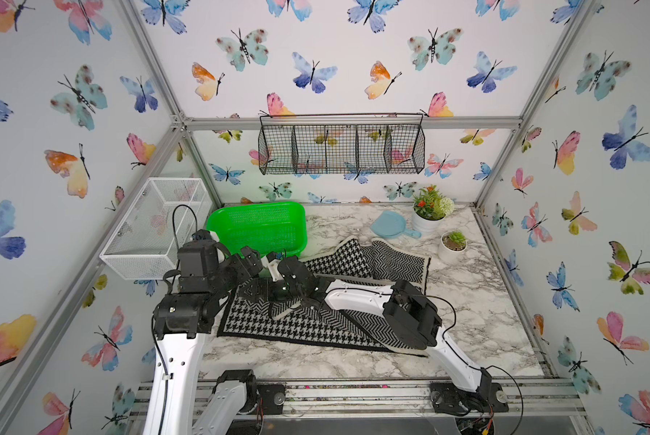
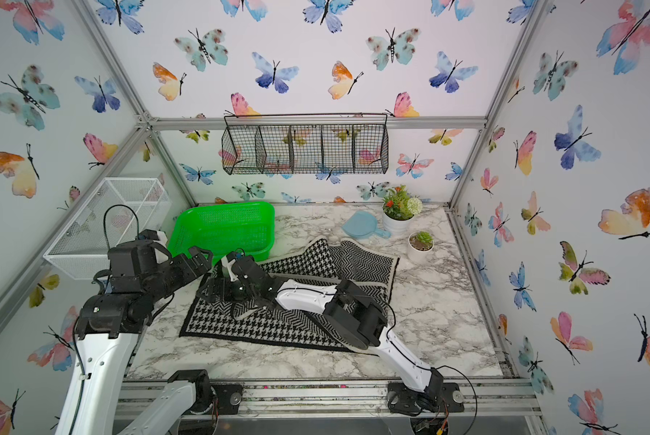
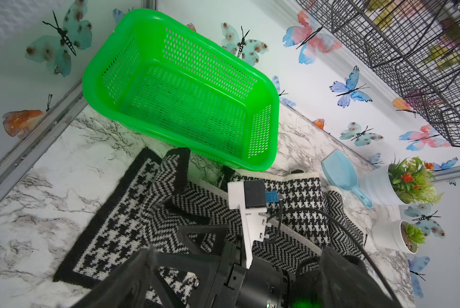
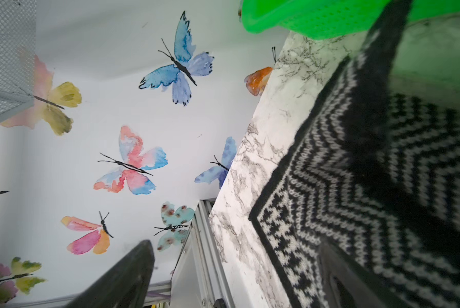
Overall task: Roll up the scarf and place it into the basket
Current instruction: Fold the scarf at the center of the board, then flatten out the scarf at the center of the board.
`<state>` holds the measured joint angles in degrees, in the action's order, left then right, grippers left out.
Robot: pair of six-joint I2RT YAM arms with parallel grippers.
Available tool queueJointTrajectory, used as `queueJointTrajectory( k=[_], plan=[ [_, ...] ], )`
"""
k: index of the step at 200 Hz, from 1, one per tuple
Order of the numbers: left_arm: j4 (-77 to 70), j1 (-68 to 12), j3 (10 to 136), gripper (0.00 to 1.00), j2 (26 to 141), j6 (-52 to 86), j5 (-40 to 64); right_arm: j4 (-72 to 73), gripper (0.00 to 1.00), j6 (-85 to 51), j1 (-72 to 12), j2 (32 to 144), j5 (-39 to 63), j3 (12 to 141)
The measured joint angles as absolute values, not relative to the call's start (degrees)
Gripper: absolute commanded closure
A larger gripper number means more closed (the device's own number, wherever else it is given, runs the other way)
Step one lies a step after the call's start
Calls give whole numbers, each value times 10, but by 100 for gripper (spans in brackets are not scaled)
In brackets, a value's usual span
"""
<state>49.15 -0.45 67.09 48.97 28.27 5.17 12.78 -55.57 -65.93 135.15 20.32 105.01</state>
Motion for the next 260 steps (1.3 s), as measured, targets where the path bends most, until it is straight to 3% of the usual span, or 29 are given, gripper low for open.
queueJointTrajectory(
  k=[26, 65, 116, 169, 238, 260],
  plan=[
    [491, -4, 671, 2, 490, 279, 52, 44, 3, -502, -659, 1299, 124, 1021],
    [470, -4, 654, 2, 489, 272, 74, -33, 2, -440, -636, 1068, -3, 823],
    [431, -9, 591, 2, 503, 275, 126, -179, 8, -413, -511, 844, -152, 626],
    [387, -86, 559, 2, 509, 293, 130, -255, 14, -412, -372, 670, -158, 435],
    [350, -121, 518, 2, 525, 316, 130, -243, 18, -407, -300, 672, -89, 314],
    [342, -121, 508, 2, 525, 318, 130, -225, 26, -406, -296, 675, -72, 296]
  ],
)
